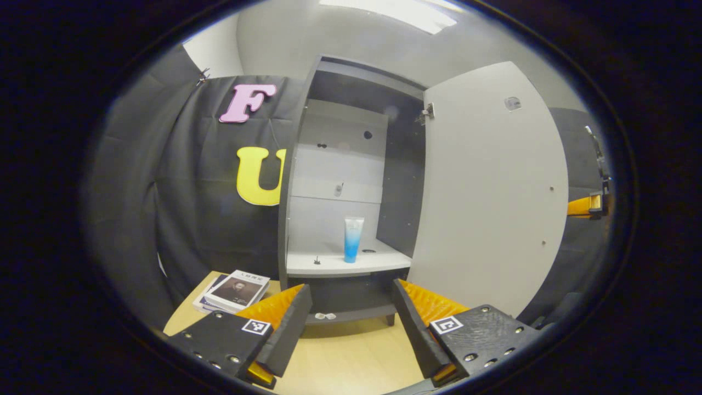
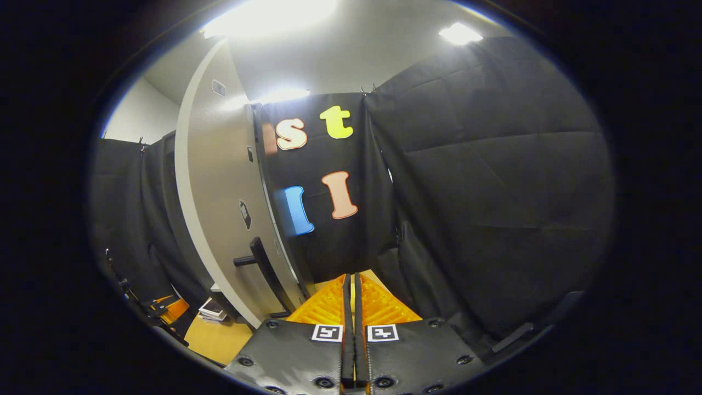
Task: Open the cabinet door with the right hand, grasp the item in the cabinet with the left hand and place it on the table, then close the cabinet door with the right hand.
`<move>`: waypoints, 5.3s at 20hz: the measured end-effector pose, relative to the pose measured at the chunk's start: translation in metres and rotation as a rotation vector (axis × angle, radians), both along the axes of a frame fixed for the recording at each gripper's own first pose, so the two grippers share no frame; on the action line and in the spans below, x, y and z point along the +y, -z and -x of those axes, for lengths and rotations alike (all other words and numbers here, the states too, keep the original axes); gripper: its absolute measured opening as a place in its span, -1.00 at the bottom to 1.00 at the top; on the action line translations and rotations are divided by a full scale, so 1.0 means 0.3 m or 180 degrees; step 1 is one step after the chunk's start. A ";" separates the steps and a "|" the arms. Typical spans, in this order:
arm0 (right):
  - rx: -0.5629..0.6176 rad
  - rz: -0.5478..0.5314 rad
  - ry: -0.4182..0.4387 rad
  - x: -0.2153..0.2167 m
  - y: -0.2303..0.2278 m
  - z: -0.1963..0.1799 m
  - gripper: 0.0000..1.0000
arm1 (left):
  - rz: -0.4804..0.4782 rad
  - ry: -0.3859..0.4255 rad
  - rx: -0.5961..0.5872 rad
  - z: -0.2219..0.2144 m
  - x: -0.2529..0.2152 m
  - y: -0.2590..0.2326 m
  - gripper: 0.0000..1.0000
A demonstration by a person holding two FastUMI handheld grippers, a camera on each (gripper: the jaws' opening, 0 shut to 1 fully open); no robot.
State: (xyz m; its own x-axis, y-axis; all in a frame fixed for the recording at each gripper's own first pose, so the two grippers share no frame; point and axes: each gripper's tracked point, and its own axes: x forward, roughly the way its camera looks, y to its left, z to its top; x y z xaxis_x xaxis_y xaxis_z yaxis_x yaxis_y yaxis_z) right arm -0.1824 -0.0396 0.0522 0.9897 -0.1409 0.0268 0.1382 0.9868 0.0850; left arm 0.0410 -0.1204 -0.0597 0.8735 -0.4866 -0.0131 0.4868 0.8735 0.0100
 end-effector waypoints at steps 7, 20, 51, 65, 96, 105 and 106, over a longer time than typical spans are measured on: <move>-0.0142 0.0186 0.0076 -0.078 -0.061 -0.173 -1.00 | -0.0012 0.0033 0.0018 -0.223 -0.140 -0.025 0.79; -0.0336 0.0402 0.0253 -0.280 -0.164 -0.544 0.66 | -0.0180 -0.0309 -0.0107 -0.709 -0.435 -0.073 0.79; -0.0138 0.0172 0.0156 -0.421 -0.088 -0.738 0.95 | -0.0262 -0.0563 -0.0171 -0.843 -0.489 -0.035 0.01; -0.0197 0.0179 0.0126 -0.292 -0.066 -0.553 1.00 | -0.0265 -0.0747 -0.0109 -0.524 -0.046 -0.069 -0.02; -0.0383 -0.0550 0.0081 -0.208 -0.026 -0.251 0.96 | -0.0232 -0.0940 -0.0180 -0.175 0.564 0.546 0.00; -0.0550 -0.0252 0.0230 -0.207 -0.042 -0.257 0.95 | -0.0046 -0.1087 0.0054 -0.189 0.652 0.877 0.00; -0.0575 -0.0241 0.0214 -0.198 -0.045 -0.264 0.95 | -0.0064 -0.1119 0.0082 -0.189 0.662 0.909 -0.02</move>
State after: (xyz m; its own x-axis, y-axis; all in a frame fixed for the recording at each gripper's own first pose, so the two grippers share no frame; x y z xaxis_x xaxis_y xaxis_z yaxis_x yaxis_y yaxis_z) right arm -0.1031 -0.0990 0.0657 0.9580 -0.2148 0.1899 0.1793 0.9657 0.1880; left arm 0.0976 0.0782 -0.3324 0.9869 -0.1555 -0.0438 0.1565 0.9875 0.0204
